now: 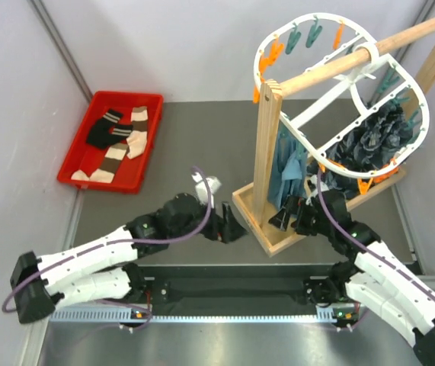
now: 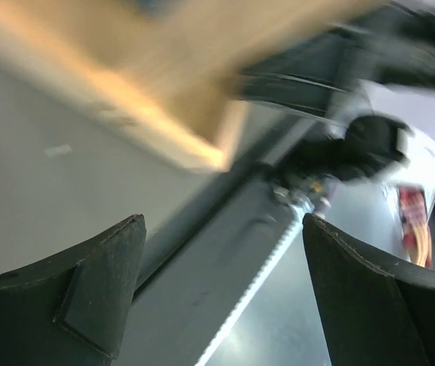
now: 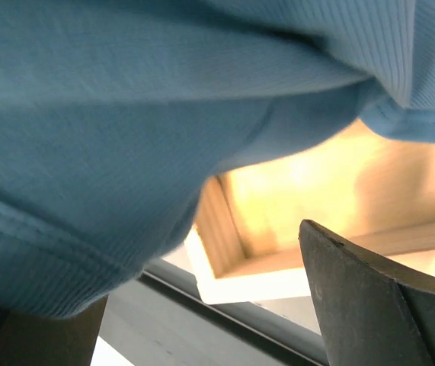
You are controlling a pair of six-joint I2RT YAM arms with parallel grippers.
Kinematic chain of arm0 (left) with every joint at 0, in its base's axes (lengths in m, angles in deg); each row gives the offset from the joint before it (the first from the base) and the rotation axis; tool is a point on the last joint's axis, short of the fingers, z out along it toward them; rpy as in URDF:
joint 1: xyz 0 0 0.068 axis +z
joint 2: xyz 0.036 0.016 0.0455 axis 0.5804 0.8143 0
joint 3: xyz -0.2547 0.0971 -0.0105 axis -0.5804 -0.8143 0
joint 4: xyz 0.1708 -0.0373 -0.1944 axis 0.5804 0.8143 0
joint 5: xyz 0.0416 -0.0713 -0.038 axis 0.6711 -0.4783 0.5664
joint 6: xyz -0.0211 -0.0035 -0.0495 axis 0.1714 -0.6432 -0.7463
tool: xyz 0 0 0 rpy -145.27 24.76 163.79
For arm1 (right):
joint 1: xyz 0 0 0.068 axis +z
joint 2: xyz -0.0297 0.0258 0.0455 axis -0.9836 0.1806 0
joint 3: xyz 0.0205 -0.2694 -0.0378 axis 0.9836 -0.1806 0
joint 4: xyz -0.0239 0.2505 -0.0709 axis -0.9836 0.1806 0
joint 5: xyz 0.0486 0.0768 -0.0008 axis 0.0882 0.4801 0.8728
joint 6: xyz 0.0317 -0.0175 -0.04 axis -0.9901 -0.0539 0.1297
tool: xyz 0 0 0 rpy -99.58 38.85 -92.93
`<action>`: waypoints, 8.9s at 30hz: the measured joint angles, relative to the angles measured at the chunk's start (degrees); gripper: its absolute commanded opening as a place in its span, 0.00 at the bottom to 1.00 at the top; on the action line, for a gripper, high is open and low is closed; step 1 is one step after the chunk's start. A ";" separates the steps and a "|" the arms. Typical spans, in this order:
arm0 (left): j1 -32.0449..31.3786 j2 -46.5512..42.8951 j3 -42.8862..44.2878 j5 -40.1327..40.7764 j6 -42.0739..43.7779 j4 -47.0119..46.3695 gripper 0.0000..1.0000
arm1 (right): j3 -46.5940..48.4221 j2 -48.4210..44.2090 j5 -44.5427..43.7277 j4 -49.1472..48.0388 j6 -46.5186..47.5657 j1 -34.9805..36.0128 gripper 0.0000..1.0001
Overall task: Clip the socks to the hanger
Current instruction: Open the clamp at the hanger, then pick up the sock from the bin.
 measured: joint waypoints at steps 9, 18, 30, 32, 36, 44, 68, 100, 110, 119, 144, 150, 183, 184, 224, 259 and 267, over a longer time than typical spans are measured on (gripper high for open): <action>-22.25 1.97 1.29 14.03 3.74 -22.03 0.72 | 2.10 -23.45 8.63 3.54 5.53 0.74 1.00; -29.79 18.56 14.60 20.72 15.54 -27.63 0.61 | 23.91 -25.66 -4.96 20.33 8.28 0.79 0.93; -30.29 33.31 29.49 22.53 26.82 -31.52 0.65 | 42.25 -19.76 -21.22 33.40 13.55 0.79 0.88; -30.29 34.95 31.36 23.80 28.46 -32.63 0.68 | 44.85 -19.43 -22.49 34.99 14.51 0.81 0.85; -30.29 37.24 32.00 25.35 32.98 -38.93 0.71 | 51.28 -16.31 -24.85 37.92 16.06 0.81 0.73; -30.34 45.46 33.79 25.09 42.95 -52.48 0.73 | 58.27 -9.16 -28.13 41.31 17.40 1.29 0.73; -29.62 54.16 43.30 29.14 49.55 -66.73 0.59 | 62.95 -5.75 -19.58 43.87 22.82 1.57 0.60; -29.31 57.00 41.35 30.77 50.56 -67.91 0.43 | 49.96 -5.16 -25.73 31.71 20.74 1.57 0.49; -29.31 52.70 34.95 28.85 47.89 -67.93 0.43 | 46.07 -6.84 -28.02 25.83 19.89 1.57 0.31; -28.17 47.89 33.24 24.81 42.03 -65.92 0.69 | 45.94 -7.78 -27.74 25.14 19.02 1.57 0.09; -23.67 50.23 40.46 15.56 43.21 -58.60 0.38 | 50.12 -7.89 -24.92 28.48 16.31 1.57 0.06; -23.52 51.21 41.22 15.87 44.48 -57.88 0.00 | 50.64 -8.22 -24.87 29.62 16.31 1.57 0.30; -25.83 52.15 47.93 22.56 43.65 -46.40 0.00 | 55.39 -3.91 -24.35 33.11 21.46 1.62 0.19; -25.83 52.15 48.00 22.62 43.60 -46.29 0.01 | 55.39 -3.91 -24.63 33.07 21.90 1.62 0.08; 22.51 13.49 14.56 30.01 15.82 21.31 0.85 | 48.78 -5.27 -26.75 30.99 22.05 1.57 0.00; 50.60 78.73 68.28 25.53 30.05 -15.19 0.66 | 49.09 -2.40 -25.46 32.98 22.43 1.57 0.00; 52.50 79.36 63.73 24.26 23.76 -26.21 0.62 | 47.87 -2.10 -25.64 33.00 22.25 1.57 0.00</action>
